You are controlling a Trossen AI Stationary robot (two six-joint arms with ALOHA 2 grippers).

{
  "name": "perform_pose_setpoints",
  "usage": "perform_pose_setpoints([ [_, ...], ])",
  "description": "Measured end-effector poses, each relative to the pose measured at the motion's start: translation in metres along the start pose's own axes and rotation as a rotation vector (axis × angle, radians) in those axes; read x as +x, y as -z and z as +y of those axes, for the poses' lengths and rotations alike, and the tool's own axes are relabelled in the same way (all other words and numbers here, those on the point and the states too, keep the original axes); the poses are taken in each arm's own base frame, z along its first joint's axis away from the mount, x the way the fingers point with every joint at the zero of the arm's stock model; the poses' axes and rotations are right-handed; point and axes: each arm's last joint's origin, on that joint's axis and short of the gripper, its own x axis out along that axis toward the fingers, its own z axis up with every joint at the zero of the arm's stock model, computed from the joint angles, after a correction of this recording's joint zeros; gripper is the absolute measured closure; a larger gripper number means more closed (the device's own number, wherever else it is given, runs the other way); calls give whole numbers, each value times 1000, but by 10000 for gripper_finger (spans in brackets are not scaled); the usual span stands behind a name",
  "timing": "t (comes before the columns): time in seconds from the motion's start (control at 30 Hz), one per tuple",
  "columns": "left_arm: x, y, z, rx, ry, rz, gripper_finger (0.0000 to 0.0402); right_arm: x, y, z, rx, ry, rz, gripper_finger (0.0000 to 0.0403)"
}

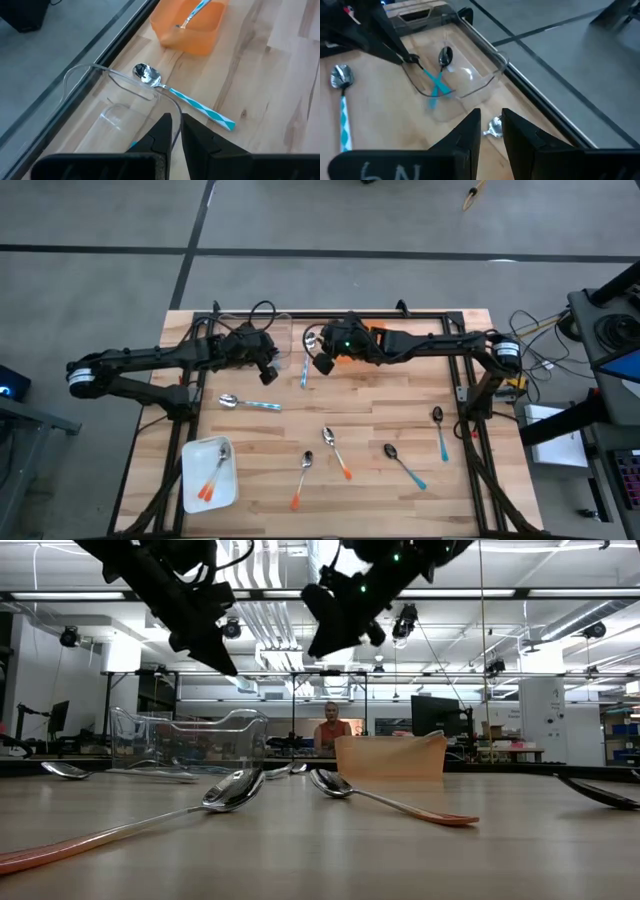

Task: Sort silverware by color (type)
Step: Put the blue spoon into the transparent bin

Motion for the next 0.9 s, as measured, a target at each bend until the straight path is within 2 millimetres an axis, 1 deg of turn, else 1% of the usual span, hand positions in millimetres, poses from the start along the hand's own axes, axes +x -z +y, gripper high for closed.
perform_pose_setpoints([
  [0.1, 0, 0, 0, 24, 0, -1, 379, -10, -13, 4, 3, -10, -12, 335],
  [0.23, 0, 0, 0, 48, 0, -2, 379, -25, -24, 17, -5, -59, 8, 335],
  [0.33, 0, 0, 0, 84, -1, -1, 379, -35, -23, 29, 15, -163, 95, 335],
  [0.43, 0, 0, 0, 119, 0, -1, 379, -44, -20, 37, 120, -258, 214, 335],
  [0.53, 0, 0, 0, 141, 0, -1, 379, -53, -21, 39, 223, -319, 332, 335],
  [0.6, 0, 0, 0, 159, -1, -1, 379, -58, -22, 37, 306, -306, 391, 335],
  [0.7, 0, 0, 0, 146, 0, -1, 379, -63, -24, 34, 422, -235, 440, 335],
  [0.8, 1, 0, 0, 122, 0, 1, 379, -64, -24, 33, 494, -200, 459, 335],
  [0.9, 1, 0, 0, 119, 0, 3, 379, -63, -25, 33, 526, -201, 451, 335],
])
